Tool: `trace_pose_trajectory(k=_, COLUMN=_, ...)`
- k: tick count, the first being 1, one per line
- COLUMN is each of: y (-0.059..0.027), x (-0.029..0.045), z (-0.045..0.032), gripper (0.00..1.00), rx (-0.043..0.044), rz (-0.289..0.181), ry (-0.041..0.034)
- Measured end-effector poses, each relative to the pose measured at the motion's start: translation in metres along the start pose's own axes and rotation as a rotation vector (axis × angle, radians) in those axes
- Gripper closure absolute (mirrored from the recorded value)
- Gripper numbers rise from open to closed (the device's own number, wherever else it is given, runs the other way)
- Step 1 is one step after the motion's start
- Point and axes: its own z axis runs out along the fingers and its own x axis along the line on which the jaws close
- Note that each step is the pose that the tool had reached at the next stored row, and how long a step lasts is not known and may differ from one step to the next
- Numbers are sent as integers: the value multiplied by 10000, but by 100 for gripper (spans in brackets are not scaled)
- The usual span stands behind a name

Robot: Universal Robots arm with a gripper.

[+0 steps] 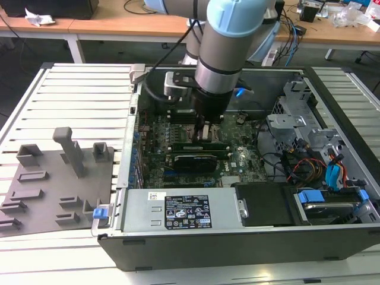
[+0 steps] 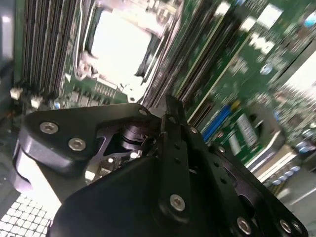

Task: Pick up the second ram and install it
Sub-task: 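Press down the second ram until it locks into place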

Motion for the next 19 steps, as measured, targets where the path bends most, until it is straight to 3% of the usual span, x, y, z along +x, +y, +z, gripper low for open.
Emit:
trace_pose_trajectory(k=4, y=202, x=19, z=74, gripper=89, rx=49, rz=-4, ry=-3)
trace_pose_trajectory(k=7, y=221, x=21, z=84, gripper=89, rx=50, rz=-4, ry=-7)
trace_pose_trajectory(k=10, y=187, x=14, z=24, gripper=89, rx=46, rz=-4, ry=-11)
trace_pose_trajectory(k=11, y=129, x=9, z=5, gripper=89, rx=14, rz=-2, ry=-13)
trace_pose_trajectory(k=12, y=8, x=-1, z=-31, gripper=89, rx=-66, rz=1, ry=-20)
trace_pose_trajectory(k=13, y=-29, x=-6, z=-50, gripper=89, rx=-88, rz=1, ry=-27)
trace_pose_trajectory(k=15, y=-56, x=-14, z=-137, gripper=89, rx=-99, rz=1, ry=-34)
trace_pose_trajectory(k=19, y=-63, x=-17, z=-178, gripper=89, rx=-104, rz=1, ry=-36)
